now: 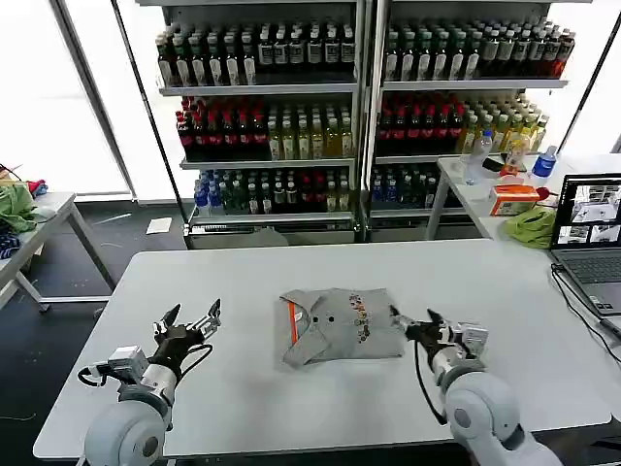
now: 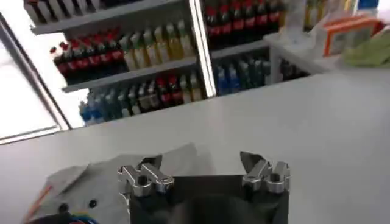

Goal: Fold and organize the clothes.

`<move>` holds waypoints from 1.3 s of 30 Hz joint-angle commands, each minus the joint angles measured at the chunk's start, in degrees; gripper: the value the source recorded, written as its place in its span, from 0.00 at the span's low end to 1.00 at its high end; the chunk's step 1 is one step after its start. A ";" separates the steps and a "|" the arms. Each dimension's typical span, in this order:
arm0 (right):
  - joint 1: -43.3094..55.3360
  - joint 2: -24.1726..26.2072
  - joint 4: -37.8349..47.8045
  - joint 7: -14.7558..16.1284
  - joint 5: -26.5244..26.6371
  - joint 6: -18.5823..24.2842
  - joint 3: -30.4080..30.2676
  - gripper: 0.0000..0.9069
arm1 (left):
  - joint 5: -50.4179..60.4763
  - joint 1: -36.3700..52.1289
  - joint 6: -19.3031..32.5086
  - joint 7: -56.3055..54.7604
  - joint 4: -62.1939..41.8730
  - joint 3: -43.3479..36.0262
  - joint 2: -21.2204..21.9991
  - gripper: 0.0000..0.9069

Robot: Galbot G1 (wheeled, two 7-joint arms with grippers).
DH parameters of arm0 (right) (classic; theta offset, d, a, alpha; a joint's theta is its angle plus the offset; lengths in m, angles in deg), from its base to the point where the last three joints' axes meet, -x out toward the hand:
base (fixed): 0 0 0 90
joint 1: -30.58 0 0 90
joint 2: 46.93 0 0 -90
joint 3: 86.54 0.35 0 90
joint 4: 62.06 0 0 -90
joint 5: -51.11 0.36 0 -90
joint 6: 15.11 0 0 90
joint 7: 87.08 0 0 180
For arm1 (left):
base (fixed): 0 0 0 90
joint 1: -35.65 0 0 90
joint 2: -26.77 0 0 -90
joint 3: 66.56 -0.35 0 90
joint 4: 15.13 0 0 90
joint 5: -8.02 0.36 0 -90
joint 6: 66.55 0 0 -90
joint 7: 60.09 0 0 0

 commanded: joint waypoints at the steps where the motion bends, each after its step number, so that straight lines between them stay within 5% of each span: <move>1: -3.59 1.66 -3.66 1.97 -18.80 0.22 15.50 1.00 | 6.32 -2.05 2.07 1.50 3.19 0.21 2.25 1.00; 39: -6.66 -0.92 -6.27 2.29 -20.81 0.16 18.77 1.00 | 12.20 -0.58 3.39 6.69 1.09 1.08 0.02 1.00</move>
